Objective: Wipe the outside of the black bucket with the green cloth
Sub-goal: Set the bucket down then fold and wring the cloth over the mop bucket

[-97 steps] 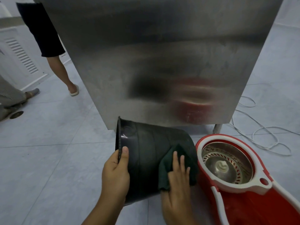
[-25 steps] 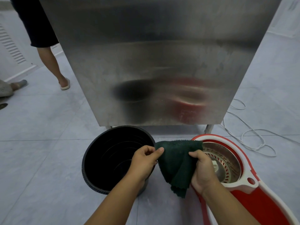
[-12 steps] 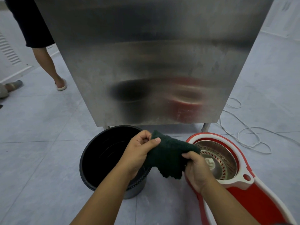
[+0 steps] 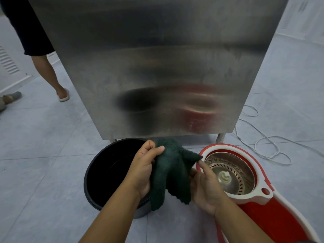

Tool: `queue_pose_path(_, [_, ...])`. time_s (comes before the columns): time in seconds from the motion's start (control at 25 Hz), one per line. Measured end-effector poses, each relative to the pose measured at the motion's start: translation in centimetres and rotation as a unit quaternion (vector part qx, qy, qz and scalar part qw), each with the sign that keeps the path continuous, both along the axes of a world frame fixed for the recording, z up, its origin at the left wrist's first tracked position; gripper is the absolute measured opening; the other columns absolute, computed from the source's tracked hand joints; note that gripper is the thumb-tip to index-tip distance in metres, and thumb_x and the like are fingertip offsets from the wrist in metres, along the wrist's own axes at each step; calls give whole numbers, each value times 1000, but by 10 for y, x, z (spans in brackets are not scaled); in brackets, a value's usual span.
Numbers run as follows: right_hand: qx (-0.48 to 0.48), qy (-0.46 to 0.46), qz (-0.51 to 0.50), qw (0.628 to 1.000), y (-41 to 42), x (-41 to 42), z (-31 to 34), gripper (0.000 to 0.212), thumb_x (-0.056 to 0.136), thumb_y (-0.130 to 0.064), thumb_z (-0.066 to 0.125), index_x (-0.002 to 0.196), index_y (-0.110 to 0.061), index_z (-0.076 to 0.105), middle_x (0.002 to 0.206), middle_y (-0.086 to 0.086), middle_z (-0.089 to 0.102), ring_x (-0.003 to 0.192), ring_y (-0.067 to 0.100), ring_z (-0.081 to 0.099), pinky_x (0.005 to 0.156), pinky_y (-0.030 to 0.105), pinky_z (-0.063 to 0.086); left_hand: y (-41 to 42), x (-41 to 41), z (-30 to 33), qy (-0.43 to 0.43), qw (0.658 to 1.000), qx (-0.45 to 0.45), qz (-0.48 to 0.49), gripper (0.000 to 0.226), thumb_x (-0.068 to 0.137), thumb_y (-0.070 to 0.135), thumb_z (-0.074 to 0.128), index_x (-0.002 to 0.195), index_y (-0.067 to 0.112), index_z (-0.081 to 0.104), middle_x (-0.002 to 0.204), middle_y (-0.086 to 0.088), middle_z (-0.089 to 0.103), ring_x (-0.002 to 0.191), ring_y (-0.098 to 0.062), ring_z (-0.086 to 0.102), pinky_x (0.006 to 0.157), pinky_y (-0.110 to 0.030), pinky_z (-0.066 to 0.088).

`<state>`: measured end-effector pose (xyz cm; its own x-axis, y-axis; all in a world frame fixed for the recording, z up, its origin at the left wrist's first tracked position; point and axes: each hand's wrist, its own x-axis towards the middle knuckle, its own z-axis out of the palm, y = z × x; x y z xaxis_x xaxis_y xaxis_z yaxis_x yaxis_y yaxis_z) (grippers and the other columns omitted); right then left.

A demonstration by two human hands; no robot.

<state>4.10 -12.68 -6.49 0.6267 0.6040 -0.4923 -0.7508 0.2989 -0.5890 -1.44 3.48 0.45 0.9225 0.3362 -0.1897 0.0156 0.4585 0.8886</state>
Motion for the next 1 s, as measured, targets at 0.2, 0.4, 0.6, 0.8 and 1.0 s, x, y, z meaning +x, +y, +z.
queue_pose_path(0.2, [116,35,-38,992,-2,4,15,82,81,-71,50,132,-7,57,136,21,57,127,42,51,112,59,27,-2,0,-3,16,998,-58,-3,25,83,6,58,67,19,44,68,-4,53,65,-19,54,63,-33,44])
queue_pose_path(0.4, [18,-22,-45,999,-8,16,31,54,85,-39,62,122,-1,61,120,21,68,116,37,61,100,52,45,1,1,-5,73,996,45,5,32,89,9,59,62,18,45,59,-1,54,56,-14,53,57,-29,45])
queue_pose_path(0.6, [-52,-41,-43,997,-13,25,37,33,81,-14,70,110,1,67,107,20,73,106,36,66,82,47,54,-2,4,-11,113,991,66,13,26,86,8,64,66,17,49,63,-5,56,58,-16,54,57,-32,44])
queue_pose_path(0.8, [-116,-111,-30,987,-16,33,43,35,79,-10,72,110,4,66,107,21,73,108,35,65,98,50,48,0,3,-8,97,993,65,10,28,85,-3,66,105,11,54,80,-13,72,68,-22,70,62,-33,57])
queue_pose_path(1.0, [-236,-251,-5,939,-30,47,46,14,85,-15,70,95,-8,75,99,11,76,104,30,66,99,51,47,7,0,-7,110,974,198,-25,27,82,-3,70,103,13,67,95,-15,77,87,-28,74,72,-37,61])
